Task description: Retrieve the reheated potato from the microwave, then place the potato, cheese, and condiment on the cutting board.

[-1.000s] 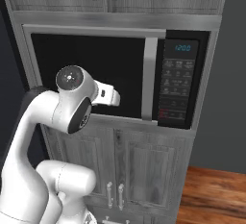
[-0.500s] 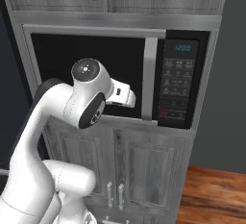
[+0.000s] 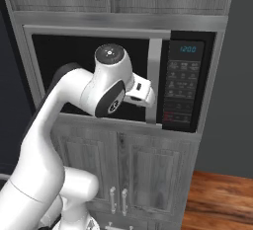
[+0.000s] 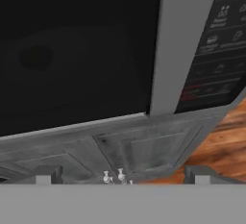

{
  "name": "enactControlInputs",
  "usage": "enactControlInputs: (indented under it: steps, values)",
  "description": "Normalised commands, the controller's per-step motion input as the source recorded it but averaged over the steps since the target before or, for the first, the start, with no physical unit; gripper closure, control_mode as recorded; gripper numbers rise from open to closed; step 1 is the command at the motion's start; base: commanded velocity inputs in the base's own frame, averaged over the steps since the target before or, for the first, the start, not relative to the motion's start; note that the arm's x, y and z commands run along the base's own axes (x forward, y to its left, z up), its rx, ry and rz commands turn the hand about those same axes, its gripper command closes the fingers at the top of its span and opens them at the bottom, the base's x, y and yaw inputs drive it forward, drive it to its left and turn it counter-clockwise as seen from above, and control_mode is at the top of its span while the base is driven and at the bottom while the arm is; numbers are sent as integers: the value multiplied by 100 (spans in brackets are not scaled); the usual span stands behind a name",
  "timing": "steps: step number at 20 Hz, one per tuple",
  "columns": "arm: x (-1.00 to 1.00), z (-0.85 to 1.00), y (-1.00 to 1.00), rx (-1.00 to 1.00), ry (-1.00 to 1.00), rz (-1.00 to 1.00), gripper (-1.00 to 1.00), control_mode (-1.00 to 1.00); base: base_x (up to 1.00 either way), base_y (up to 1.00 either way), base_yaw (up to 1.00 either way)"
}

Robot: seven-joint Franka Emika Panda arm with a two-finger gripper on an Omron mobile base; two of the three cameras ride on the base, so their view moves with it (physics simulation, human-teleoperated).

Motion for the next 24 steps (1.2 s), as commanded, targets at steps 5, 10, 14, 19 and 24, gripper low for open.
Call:
enactControlInputs:
  steps: [5, 10, 14, 19, 24]
  values:
    - [4, 0, -34, 0, -1, 0, -100, -100, 0, 0, 0]
    - [26, 0, -24, 0, 0, 0, -100, -100, 0, 0, 0]
    - [24, 0, -19, 0, -1, 0, -100, -100, 0, 0, 0]
    - [12, -8, -13, 0, -6, 1, -100, -100, 0, 0, 0]
    - [19, -13, -6, 0, -12, 0, -100, -100, 0, 0, 0]
